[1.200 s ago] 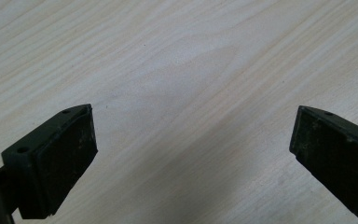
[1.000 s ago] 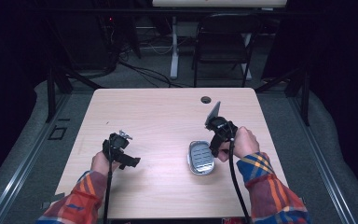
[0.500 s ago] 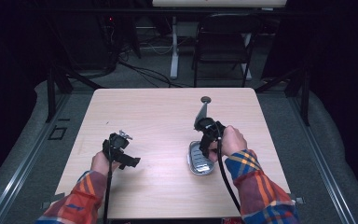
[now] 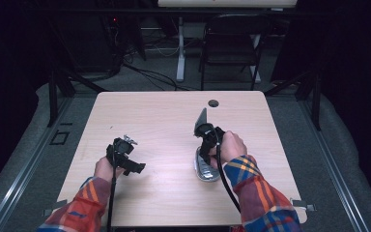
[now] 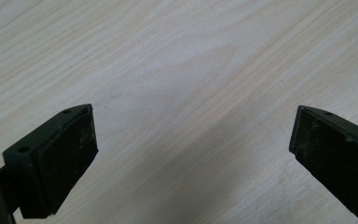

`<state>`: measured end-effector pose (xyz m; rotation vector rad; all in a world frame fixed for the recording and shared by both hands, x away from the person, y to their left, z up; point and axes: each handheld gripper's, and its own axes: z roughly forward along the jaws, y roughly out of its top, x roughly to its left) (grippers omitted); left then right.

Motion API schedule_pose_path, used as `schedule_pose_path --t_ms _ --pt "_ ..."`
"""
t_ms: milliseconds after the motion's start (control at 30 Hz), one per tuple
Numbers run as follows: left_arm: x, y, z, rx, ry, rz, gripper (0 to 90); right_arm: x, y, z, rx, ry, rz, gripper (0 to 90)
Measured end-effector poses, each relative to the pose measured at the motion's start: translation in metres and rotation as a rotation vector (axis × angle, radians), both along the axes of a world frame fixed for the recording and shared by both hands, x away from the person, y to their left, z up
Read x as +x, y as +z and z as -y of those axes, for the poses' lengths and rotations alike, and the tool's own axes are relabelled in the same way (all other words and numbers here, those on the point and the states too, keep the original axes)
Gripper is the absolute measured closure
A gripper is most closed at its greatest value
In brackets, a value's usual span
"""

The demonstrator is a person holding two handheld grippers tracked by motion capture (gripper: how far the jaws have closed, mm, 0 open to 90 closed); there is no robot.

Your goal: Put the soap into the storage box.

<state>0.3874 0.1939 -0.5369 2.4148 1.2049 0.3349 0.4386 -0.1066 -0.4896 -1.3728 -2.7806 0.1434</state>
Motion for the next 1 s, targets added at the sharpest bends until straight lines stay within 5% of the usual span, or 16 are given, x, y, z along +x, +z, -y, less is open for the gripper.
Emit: schedule_pose_path --t_ms 300,667,700,833,1000 --pt "0.0 0.0 0.0 -0.001 -0.002 -0.002 0.8 0.003 -0.006 -0.005 -0.028 -0.038 -0.01 37.0" --pt "0.0 0.0 0.0 0.0 -0.003 -0.005 0.8 -0.001 -0.007 -0.001 0.058 -0.103 0.026 36.0" --pt "0.0 0.0 0.0 0.0 -0.003 -0.005 0.9 0.001 -0.003 0.0 0.028 -0.068 0.001 36.0" --pt "0.0 0.0 0.0 0.0 -0.004 -0.005 0.9 -0.003 -0.002 0.004 0.079 -0.105 0.027 38.0" --pt "0.0 0.0 0.0 0.001 -0.003 -0.006 0.9 -0.005 0.006 0.009 0.075 -0.072 0.019 42.4"
